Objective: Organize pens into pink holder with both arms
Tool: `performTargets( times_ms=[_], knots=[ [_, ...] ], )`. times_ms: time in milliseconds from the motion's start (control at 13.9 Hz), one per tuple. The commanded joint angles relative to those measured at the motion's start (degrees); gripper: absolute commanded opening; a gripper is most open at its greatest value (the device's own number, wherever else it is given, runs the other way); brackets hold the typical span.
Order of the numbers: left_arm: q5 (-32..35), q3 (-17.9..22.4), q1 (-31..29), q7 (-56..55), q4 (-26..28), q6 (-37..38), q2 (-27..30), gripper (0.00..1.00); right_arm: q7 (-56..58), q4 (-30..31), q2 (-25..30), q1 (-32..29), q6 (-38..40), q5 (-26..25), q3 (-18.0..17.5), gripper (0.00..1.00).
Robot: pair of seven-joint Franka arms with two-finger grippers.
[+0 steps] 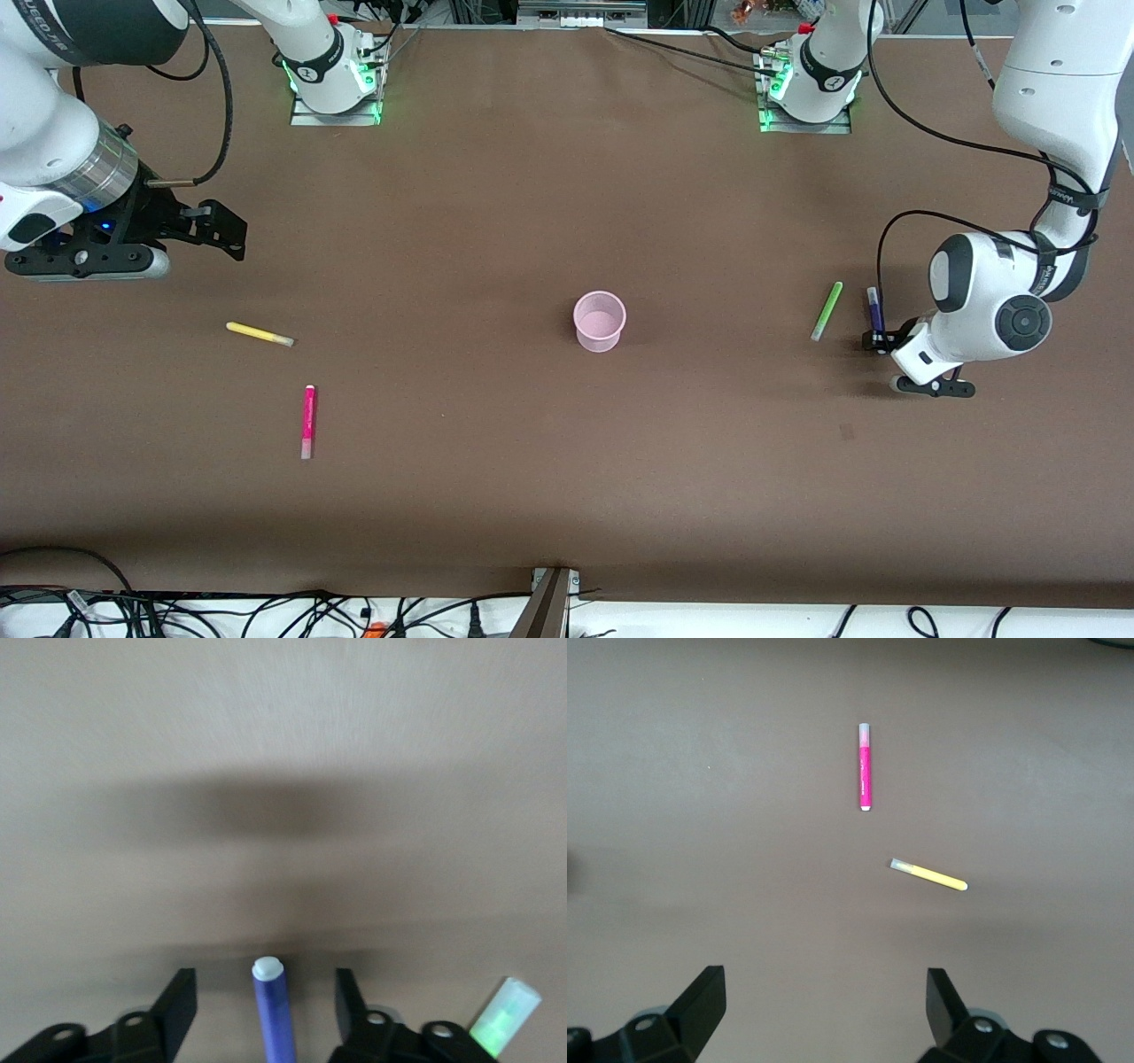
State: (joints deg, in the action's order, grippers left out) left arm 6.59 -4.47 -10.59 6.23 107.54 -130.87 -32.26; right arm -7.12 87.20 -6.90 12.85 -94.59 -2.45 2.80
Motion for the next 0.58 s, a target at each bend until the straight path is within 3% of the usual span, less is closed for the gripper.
performTargets(
  times_ms=[0, 216, 505],
  knots=[
    [-0.7, -0.5, 0.3, 0.6, -0.5, 5.1, 7.1, 1.0, -1.4, 0.4, 0.7, 0.7, -1.7, -0.3, -0.5, 1.0],
    [-0.9, -3.1, 0.6, 0.0, -5.7, 15.4, 12.5, 1.0, -0.4, -1.0, 0.2, 0.6, -1.8, -0.4, -0.5, 1.0],
    [-0.3, -6.0, 0.6, 0.0, -17.2, 29.9, 16.0, 1.0, -0.4, -1.1, 0.2, 0.6, -1.8, -0.4, -0.5, 1.0]
  ],
)
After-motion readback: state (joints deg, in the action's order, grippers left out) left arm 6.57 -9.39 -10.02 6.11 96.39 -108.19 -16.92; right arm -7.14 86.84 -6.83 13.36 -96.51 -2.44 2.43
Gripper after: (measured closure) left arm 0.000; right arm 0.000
